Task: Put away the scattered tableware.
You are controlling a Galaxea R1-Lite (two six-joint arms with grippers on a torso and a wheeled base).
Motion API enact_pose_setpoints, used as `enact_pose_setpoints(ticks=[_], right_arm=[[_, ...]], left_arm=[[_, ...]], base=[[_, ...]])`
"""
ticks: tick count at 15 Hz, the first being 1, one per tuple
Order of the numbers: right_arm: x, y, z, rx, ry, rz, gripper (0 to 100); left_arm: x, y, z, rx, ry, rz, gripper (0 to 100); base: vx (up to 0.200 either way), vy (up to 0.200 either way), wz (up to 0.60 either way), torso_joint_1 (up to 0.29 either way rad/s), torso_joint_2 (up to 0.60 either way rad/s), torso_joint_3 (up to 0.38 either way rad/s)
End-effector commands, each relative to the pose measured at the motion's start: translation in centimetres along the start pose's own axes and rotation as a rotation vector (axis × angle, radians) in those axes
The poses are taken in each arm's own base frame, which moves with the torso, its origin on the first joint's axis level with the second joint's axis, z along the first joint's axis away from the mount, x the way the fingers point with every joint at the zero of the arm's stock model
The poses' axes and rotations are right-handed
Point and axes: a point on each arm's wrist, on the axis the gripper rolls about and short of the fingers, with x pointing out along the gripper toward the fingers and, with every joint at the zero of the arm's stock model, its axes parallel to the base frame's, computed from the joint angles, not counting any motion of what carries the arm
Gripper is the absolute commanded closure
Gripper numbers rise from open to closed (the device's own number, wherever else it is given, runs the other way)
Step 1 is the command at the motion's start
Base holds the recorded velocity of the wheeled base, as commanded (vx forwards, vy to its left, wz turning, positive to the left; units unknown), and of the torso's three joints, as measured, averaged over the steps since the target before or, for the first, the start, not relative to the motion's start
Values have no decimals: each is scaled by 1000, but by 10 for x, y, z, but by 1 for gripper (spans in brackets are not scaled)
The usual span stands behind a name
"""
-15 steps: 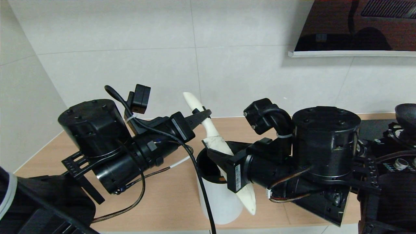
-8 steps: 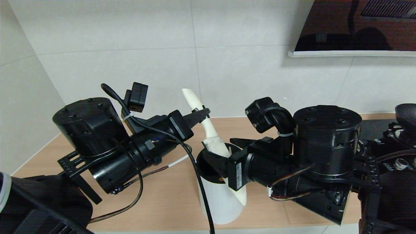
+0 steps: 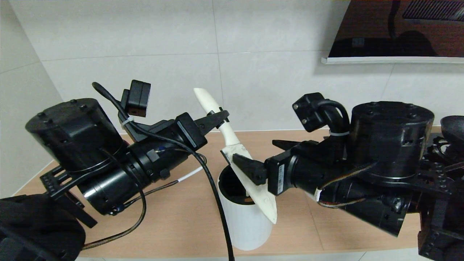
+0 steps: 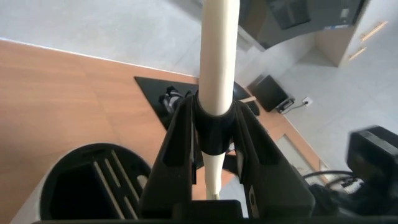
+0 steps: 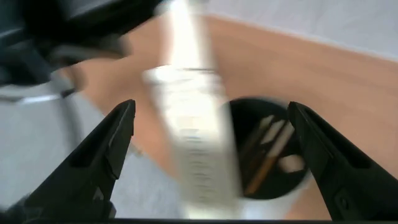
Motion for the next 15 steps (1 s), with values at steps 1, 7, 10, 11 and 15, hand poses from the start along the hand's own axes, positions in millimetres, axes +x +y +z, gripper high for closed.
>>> enact_pose_setpoints(ticks=[1, 7, 10, 11, 15], right_arm=[[-9, -19, 18, 9, -59, -57, 0], [-19, -77, 27, 19, -59, -227, 0], [-11, -92, 20, 22, -32, -265, 0], [-7, -95, 15, 23, -15, -273, 0], [0, -102, 8, 23, 10, -293, 0]], left_arm=[[-7, -13, 13, 0, -13, -10, 100], [-12, -46, 41, 14, -65, 115, 100], [-5, -57, 46, 68, -91, 238, 100], [3, -60, 47, 92, -105, 281, 100], [14, -62, 32, 292, -99, 387, 100]], base=[[0, 0, 0, 0, 0, 0], [0, 0, 0, 0, 0, 0], [0, 0, 0, 0, 0, 0], [0, 0, 0, 0, 0, 0], [0, 0, 0, 0, 0, 0]])
